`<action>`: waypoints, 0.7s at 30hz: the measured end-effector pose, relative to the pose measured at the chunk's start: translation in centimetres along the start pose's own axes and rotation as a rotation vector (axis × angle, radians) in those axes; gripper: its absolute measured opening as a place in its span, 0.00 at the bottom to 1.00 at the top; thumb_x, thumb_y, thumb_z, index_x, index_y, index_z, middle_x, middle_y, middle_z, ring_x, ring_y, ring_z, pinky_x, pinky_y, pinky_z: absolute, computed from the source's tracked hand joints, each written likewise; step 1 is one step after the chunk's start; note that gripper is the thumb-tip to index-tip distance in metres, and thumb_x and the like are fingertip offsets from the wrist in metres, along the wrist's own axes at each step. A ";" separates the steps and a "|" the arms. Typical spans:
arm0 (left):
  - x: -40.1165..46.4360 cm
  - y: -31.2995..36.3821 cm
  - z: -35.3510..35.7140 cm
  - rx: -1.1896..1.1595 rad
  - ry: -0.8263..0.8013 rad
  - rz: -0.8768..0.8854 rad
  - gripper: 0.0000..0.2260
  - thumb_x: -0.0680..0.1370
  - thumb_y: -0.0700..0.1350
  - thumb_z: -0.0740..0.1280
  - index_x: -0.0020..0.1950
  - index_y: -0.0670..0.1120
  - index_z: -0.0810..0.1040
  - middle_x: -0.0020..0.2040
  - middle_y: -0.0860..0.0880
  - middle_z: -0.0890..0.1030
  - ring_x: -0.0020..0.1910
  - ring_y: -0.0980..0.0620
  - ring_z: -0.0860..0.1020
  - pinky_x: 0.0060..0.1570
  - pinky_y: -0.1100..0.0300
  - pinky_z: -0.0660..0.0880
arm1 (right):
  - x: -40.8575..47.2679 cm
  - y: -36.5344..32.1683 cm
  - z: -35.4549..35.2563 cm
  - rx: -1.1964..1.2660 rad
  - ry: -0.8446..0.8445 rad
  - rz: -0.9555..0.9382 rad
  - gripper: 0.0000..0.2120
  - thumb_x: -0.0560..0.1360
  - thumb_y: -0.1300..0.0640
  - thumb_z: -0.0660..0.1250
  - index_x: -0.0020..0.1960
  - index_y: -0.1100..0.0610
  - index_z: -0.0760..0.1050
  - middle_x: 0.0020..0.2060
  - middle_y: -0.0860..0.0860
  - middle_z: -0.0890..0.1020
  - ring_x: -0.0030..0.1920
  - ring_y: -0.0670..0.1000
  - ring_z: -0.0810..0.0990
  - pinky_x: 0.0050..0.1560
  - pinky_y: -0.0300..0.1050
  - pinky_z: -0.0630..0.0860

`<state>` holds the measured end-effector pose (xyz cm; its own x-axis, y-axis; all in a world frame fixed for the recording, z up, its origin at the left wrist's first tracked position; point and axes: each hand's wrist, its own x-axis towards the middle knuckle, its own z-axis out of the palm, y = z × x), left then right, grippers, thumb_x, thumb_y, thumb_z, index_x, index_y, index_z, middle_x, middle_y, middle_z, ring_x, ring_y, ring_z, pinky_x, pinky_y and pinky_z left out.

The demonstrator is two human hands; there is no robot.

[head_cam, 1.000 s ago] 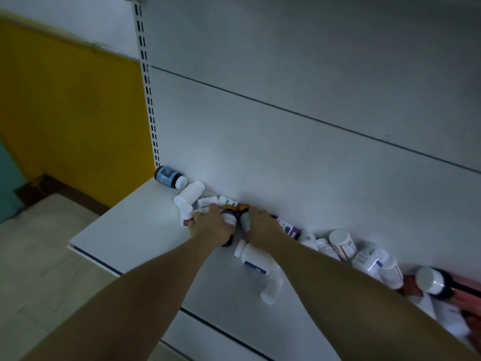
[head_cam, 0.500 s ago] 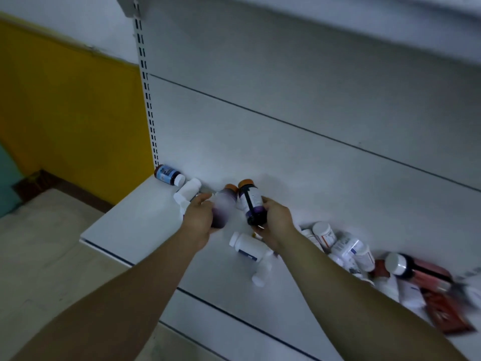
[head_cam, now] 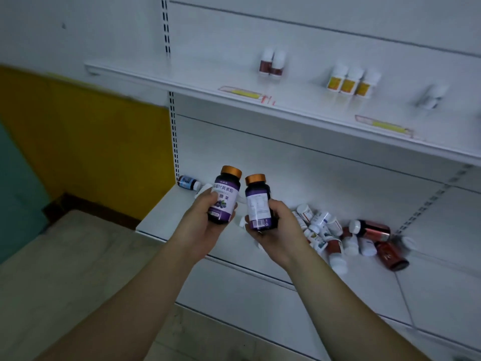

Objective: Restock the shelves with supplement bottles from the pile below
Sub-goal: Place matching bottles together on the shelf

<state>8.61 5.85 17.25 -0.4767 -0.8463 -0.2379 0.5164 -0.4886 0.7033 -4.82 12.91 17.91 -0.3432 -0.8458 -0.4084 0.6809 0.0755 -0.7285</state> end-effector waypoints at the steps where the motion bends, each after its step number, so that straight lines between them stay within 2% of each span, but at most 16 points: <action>1: -0.9 0.4 0.4 0.035 -0.018 0.027 0.09 0.80 0.42 0.59 0.59 0.47 0.73 0.51 0.42 0.80 0.48 0.47 0.78 0.49 0.54 0.76 | -1.2 -0.3 0.1 -0.007 -0.009 -0.009 0.10 0.77 0.57 0.60 0.54 0.62 0.75 0.41 0.58 0.78 0.39 0.54 0.76 0.45 0.46 0.75; 4: -4.4 1.5 2.4 0.167 -0.064 0.097 0.11 0.81 0.44 0.58 0.62 0.51 0.72 0.57 0.44 0.79 0.52 0.47 0.77 0.49 0.53 0.75 | -5.9 -1.6 0.2 0.039 -0.059 -0.041 0.16 0.77 0.52 0.59 0.56 0.62 0.76 0.41 0.59 0.80 0.39 0.53 0.77 0.44 0.44 0.73; 6: -6.7 1.8 4.0 0.229 -0.106 0.126 0.12 0.81 0.44 0.58 0.65 0.52 0.71 0.56 0.44 0.79 0.51 0.47 0.78 0.48 0.53 0.75 | -9.1 -2.8 0.1 0.081 -0.105 -0.093 0.20 0.74 0.47 0.63 0.56 0.61 0.76 0.41 0.58 0.79 0.39 0.53 0.76 0.45 0.45 0.72; 8: -8.9 1.6 5.9 0.270 -0.168 0.142 0.14 0.81 0.44 0.57 0.66 0.52 0.70 0.55 0.44 0.80 0.49 0.47 0.79 0.46 0.53 0.76 | -11.8 -4.2 -0.6 0.029 -0.140 -0.184 0.19 0.69 0.48 0.65 0.54 0.59 0.75 0.38 0.56 0.79 0.38 0.53 0.76 0.45 0.47 0.73; 10: -10.8 1.0 8.0 0.299 -0.235 0.151 0.15 0.81 0.43 0.57 0.68 0.53 0.69 0.56 0.44 0.80 0.50 0.46 0.81 0.44 0.52 0.78 | -14.3 -5.7 -1.8 -0.008 -0.147 -0.260 0.16 0.71 0.51 0.64 0.54 0.58 0.74 0.38 0.56 0.79 0.38 0.54 0.77 0.43 0.48 0.75; 13: -13.1 -0.8 12.4 0.298 -0.321 0.135 0.16 0.81 0.42 0.56 0.68 0.55 0.68 0.57 0.45 0.79 0.54 0.43 0.79 0.43 0.51 0.80 | -18.0 -8.9 -4.6 0.008 -0.116 -0.342 0.14 0.78 0.54 0.57 0.55 0.61 0.74 0.39 0.58 0.79 0.37 0.54 0.78 0.41 0.47 0.74; 15: -14.5 -2.5 16.2 0.285 -0.371 0.107 0.16 0.82 0.41 0.56 0.68 0.53 0.69 0.58 0.43 0.78 0.55 0.42 0.78 0.44 0.48 0.79 | -20.8 -11.4 -7.1 0.017 -0.086 -0.405 0.15 0.78 0.53 0.55 0.53 0.61 0.75 0.38 0.59 0.79 0.35 0.53 0.76 0.39 0.45 0.72; 19: -17.9 -8.1 24.5 0.260 -0.518 0.049 0.19 0.80 0.36 0.54 0.67 0.52 0.69 0.57 0.43 0.78 0.50 0.43 0.78 0.46 0.46 0.77 | -27.3 -16.2 -13.8 -0.064 -0.017 -0.570 0.17 0.68 0.48 0.64 0.51 0.58 0.74 0.35 0.55 0.77 0.35 0.52 0.76 0.35 0.45 0.73; 21: -20.0 -11.7 28.6 0.262 -0.607 0.033 0.21 0.79 0.34 0.54 0.66 0.53 0.69 0.54 0.43 0.79 0.47 0.44 0.79 0.46 0.46 0.78 | -30.9 -18.4 -17.7 -0.165 0.057 -0.687 0.16 0.68 0.52 0.66 0.53 0.58 0.73 0.36 0.55 0.80 0.37 0.52 0.79 0.36 0.46 0.77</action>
<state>-8.26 34.54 32.95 -0.8193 -0.5529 0.1523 0.3842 -0.3320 0.8615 -18.19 47.02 34.25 -0.6963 -0.7022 0.1488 0.1927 -0.3825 -0.9036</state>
